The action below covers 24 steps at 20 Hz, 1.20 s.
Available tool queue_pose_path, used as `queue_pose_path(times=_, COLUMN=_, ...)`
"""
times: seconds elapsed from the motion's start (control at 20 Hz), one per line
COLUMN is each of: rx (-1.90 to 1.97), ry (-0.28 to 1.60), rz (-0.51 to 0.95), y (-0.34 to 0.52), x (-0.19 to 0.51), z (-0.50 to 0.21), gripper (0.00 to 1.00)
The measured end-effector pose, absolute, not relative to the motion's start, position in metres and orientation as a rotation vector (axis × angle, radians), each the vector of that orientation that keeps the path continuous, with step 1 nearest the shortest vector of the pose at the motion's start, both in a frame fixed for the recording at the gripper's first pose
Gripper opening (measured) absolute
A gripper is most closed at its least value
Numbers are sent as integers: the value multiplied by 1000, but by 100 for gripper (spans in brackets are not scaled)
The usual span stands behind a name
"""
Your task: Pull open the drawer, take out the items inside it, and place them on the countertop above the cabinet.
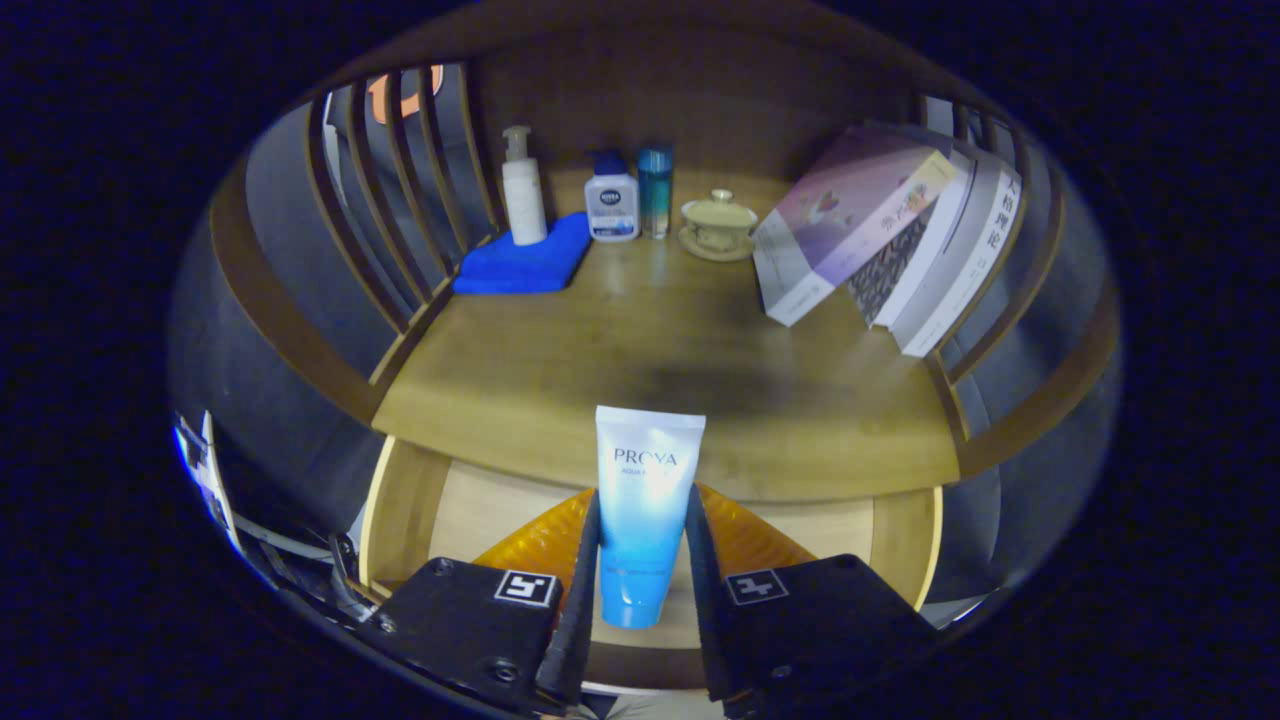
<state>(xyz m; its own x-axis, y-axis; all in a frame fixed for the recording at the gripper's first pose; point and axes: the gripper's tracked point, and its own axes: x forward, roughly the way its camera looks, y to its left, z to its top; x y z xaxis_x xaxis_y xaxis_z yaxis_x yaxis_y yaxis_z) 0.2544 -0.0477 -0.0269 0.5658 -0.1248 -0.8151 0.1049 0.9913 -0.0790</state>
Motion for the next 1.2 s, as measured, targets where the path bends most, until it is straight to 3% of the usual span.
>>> queue_pose_path(times=0.55, rx=-58, ry=860, rz=-210, y=-60, x=339, z=-18, gripper=48)
queue_pose_path(times=1.2, rx=-95, ry=830, rz=-265, y=-75, x=377, z=-47, gripper=54)
